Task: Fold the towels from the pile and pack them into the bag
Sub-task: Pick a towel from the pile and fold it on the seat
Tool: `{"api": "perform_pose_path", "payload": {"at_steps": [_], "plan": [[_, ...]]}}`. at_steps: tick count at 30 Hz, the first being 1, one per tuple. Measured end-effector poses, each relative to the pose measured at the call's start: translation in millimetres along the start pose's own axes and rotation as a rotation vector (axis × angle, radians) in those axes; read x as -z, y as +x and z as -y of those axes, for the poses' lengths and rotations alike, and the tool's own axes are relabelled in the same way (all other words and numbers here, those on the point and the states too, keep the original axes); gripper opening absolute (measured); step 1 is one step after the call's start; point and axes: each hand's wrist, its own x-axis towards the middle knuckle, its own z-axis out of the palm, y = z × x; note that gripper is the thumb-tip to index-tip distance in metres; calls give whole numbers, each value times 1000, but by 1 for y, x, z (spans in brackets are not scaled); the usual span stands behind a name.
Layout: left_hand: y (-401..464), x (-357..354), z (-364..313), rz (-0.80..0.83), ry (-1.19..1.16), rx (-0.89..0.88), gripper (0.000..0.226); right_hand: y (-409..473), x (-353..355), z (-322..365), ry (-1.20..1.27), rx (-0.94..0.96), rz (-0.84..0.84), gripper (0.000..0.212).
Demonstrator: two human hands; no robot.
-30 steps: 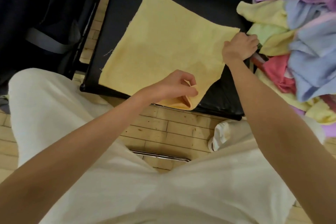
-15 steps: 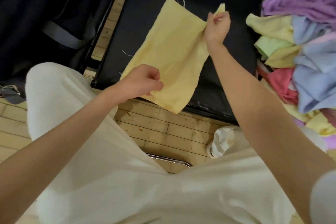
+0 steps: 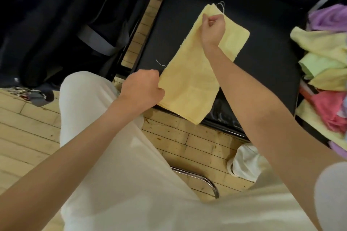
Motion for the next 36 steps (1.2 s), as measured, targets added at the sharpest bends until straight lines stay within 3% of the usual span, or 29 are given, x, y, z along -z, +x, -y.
{"api": "perform_pose_path", "payload": {"at_steps": [5,9,13,16,19,24,27,32,34,36], "plan": [[-1,2,1,-2,215,28,24,-34,23,-8,-16,91,96,12],[0,-2,7,-68,216,-242,45,-100,76,-22,-142,309,274,8],[-3,-4,6,59,151,-410,34,-166,134,-37,-419,693,464,9],[-8,-9,1,128,195,-394,33,-191,155,-60,-518,980,584,38],[-14,-14,-4,122,197,-355,38,-197,160,-85,-723,1066,678,70],[-24,-18,-14,113,221,-359,46,-190,170,-98,-775,1165,617,68],[-31,-23,-21,83,199,-371,44,-188,183,-96,-751,1065,654,58],[-33,-37,-29,-38,266,-382,69,-190,207,-76,-466,541,635,31],[-33,-39,-31,-68,334,-443,61,-186,217,-70,-326,441,602,22],[-33,-39,-34,-107,338,-506,37,-182,225,-68,-272,367,565,19]]}}
